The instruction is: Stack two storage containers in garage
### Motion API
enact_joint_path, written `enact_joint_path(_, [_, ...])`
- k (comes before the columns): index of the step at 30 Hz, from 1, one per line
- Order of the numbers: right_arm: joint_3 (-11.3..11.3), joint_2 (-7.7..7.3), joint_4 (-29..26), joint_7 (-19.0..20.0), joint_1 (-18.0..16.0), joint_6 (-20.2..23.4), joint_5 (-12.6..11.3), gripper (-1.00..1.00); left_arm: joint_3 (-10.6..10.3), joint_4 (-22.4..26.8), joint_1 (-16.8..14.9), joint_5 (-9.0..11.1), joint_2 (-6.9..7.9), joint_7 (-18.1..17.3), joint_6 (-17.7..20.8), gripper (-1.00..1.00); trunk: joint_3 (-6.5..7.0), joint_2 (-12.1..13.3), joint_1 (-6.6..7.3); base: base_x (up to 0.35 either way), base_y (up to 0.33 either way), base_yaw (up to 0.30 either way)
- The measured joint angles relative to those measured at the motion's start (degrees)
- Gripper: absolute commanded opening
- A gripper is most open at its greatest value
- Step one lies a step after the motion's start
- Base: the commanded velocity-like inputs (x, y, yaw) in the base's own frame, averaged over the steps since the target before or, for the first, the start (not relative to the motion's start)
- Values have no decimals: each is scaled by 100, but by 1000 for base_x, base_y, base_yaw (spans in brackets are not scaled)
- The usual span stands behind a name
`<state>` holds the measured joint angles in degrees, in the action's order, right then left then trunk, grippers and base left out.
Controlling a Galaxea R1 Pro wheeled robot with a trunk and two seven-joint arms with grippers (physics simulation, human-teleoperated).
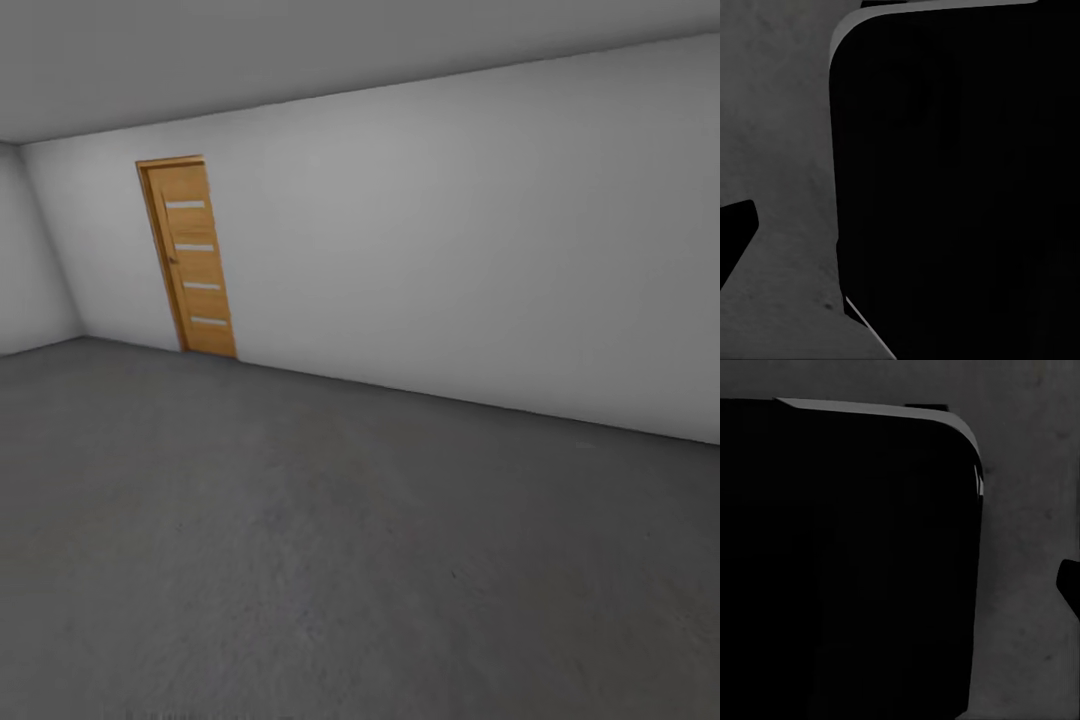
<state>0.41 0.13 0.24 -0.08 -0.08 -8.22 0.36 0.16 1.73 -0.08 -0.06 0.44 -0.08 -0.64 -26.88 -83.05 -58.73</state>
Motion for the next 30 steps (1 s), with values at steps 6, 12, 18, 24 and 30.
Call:
enact_joint_path(6, [18,20,0,-6,0,3,4,100,16,11,0,5,-97,0,-5,100,0,0,0,0,0,299])
enact_joint_path(12, [29,29,0,-8,0,4,8,100,19,91,0,13,-303,0,-7,100,0,0,0,0,0,299])
enact_joint_path(18, [17,1,0,-8,0,2,7,100,52,173,0,106,-338,0,-7,100,0,0,0,0,0,299])
enact_joint_path(24, [15,-57,0,-10,0,-2,7,100,269,184,0,764,-313,0,-8,100,0,0,0,0,0,299])
enact_joint_path(30, [20,-70,0,-9,0,-6,11,100,330,186,0,1117,-306,0,-9,100,0,0,0,0,0,299])
